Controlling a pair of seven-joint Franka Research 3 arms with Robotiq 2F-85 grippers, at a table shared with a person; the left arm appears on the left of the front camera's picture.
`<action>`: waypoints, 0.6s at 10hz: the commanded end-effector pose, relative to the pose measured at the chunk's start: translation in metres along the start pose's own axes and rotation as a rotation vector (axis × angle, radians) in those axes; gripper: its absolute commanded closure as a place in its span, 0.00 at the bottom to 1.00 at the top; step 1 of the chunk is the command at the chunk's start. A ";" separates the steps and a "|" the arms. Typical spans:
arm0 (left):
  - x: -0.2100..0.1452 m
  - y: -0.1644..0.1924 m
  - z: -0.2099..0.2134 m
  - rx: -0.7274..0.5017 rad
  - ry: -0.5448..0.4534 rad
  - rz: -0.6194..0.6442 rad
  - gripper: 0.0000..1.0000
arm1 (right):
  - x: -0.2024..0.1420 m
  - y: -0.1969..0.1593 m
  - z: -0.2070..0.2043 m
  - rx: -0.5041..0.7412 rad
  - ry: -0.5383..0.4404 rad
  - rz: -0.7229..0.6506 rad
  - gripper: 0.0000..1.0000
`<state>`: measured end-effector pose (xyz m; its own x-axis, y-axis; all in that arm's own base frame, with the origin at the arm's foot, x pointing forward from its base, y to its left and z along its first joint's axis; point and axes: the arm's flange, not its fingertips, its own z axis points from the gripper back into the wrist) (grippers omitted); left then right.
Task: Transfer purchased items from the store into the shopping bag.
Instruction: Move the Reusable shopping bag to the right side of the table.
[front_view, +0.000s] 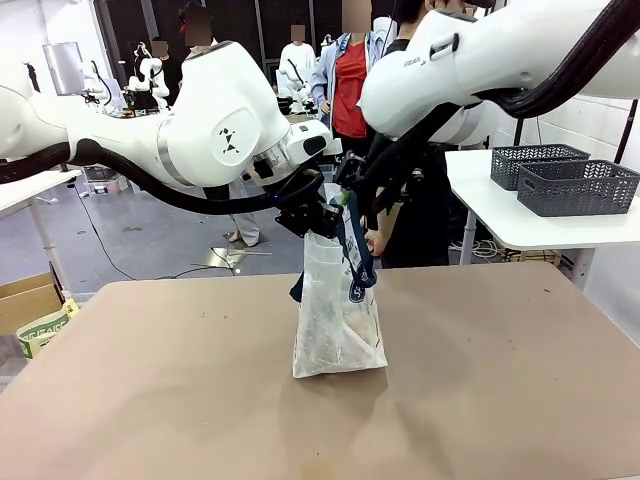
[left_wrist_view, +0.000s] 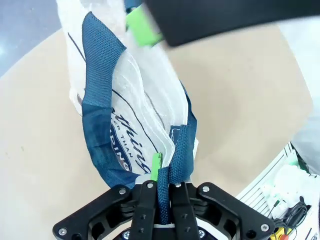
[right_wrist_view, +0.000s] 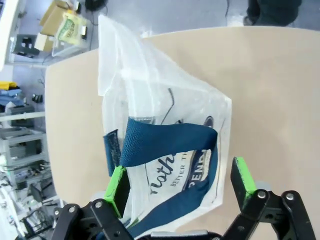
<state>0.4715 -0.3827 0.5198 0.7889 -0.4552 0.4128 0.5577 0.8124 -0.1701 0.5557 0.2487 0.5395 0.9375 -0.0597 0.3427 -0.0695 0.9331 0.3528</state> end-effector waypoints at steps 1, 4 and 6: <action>-0.001 0.000 0.001 -0.003 -0.001 0.004 1.00 | -0.010 -0.031 0.015 0.053 -0.001 0.006 0.00; -0.001 0.000 0.001 -0.003 -0.001 0.004 1.00 | -0.015 -0.059 0.048 0.115 0.044 0.103 0.00; -0.001 0.000 0.001 -0.003 -0.001 0.004 1.00 | -0.016 -0.078 0.068 0.207 0.038 0.142 0.00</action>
<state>0.4715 -0.3829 0.5196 0.7890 -0.4556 0.4122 0.5579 0.8122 -0.1702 0.5308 0.1690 0.5713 0.9288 0.0570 0.3662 -0.2257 0.8707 0.4370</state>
